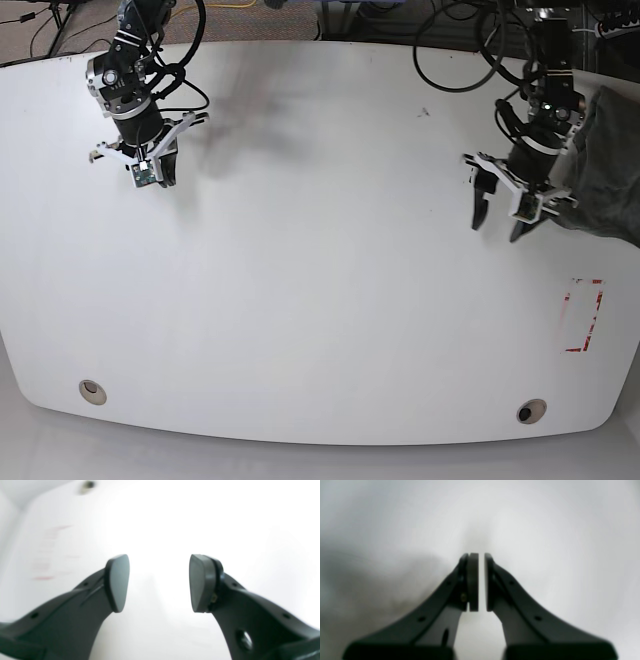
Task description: Layout the t-shirt on the table in an organized manner, then fold the t-shirt properly
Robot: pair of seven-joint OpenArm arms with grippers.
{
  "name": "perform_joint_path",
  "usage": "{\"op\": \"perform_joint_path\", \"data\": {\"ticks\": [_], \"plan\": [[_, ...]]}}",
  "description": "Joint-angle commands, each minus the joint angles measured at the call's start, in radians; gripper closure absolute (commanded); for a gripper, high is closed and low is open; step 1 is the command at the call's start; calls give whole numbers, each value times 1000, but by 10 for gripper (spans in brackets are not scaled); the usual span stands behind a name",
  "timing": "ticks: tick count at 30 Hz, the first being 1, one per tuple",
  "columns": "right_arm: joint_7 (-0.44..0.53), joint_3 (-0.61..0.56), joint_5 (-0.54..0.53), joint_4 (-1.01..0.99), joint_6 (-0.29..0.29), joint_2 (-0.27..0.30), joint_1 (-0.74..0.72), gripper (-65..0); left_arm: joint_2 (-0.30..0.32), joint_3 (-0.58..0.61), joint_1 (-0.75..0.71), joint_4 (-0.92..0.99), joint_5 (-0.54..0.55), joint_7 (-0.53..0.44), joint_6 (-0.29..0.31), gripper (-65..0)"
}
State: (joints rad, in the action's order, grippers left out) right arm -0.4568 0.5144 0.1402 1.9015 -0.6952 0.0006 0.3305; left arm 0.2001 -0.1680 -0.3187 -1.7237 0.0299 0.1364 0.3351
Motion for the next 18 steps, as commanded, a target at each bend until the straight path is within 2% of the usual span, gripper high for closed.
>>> {"op": "perform_joint_path", "data": {"ticks": [1, 12, 18], "plan": [[20, 6, -12, 17, -3, 5, 6, -36, 2, 12, -55, -45, 8, -53, -46, -351], [22, 6, -7, 97, -3, 8, 200, -35, -61, 31, -379, -209, 9, -60, -46, -351], [22, 6, -14, 103, -3, 8, 332, -35, -64, 31, -606, -267, 11, -62, -46, -351]]}}
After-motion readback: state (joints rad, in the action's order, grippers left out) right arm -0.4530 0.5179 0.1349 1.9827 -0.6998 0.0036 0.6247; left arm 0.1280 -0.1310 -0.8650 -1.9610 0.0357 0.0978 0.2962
